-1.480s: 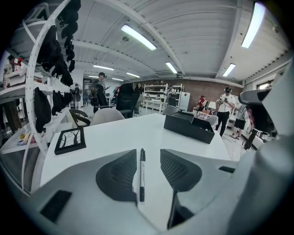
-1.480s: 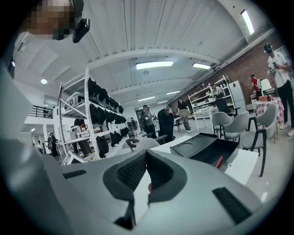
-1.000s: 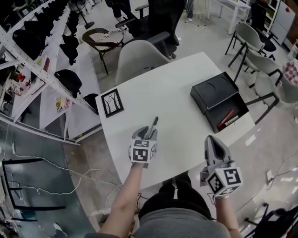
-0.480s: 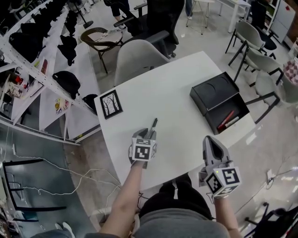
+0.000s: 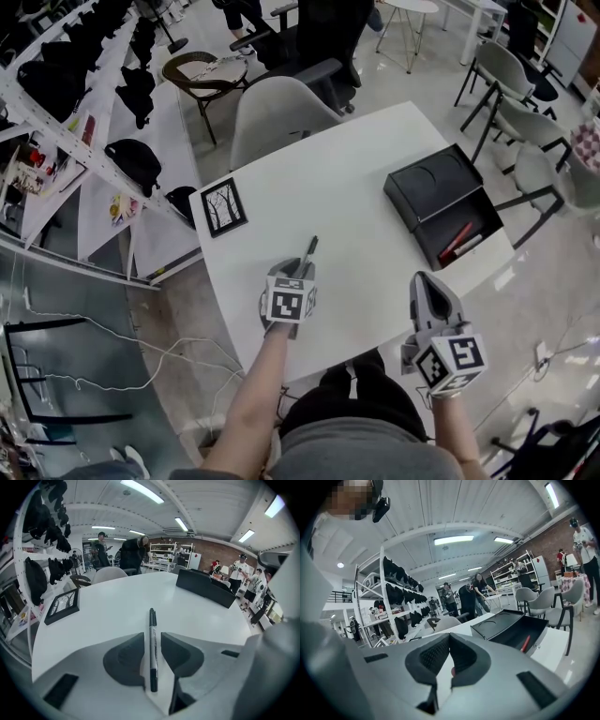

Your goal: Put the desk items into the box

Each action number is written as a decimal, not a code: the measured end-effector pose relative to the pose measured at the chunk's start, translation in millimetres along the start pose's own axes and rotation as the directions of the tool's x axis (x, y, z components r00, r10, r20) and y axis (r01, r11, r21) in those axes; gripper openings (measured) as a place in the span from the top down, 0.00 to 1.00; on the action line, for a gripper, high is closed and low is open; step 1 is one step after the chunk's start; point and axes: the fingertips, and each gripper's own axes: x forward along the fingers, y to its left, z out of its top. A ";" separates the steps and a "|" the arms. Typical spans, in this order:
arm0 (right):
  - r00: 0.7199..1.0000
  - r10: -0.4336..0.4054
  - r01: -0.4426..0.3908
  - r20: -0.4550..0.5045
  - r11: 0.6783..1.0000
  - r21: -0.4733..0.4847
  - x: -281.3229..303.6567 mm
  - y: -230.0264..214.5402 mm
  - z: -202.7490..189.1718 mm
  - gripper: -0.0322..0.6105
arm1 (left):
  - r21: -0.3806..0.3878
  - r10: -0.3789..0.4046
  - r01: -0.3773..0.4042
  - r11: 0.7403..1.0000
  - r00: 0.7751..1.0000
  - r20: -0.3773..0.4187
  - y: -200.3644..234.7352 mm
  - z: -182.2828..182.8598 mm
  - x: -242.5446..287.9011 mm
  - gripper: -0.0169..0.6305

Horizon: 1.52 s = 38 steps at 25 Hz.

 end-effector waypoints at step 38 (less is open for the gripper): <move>0.994 -0.083 0.084 0.071 0.996 -0.015 -41.3 14.7 2.7 0.95 | 0.095 -0.123 0.101 0.990 0.956 0.267 -40.1 78.1 -80.9 0.90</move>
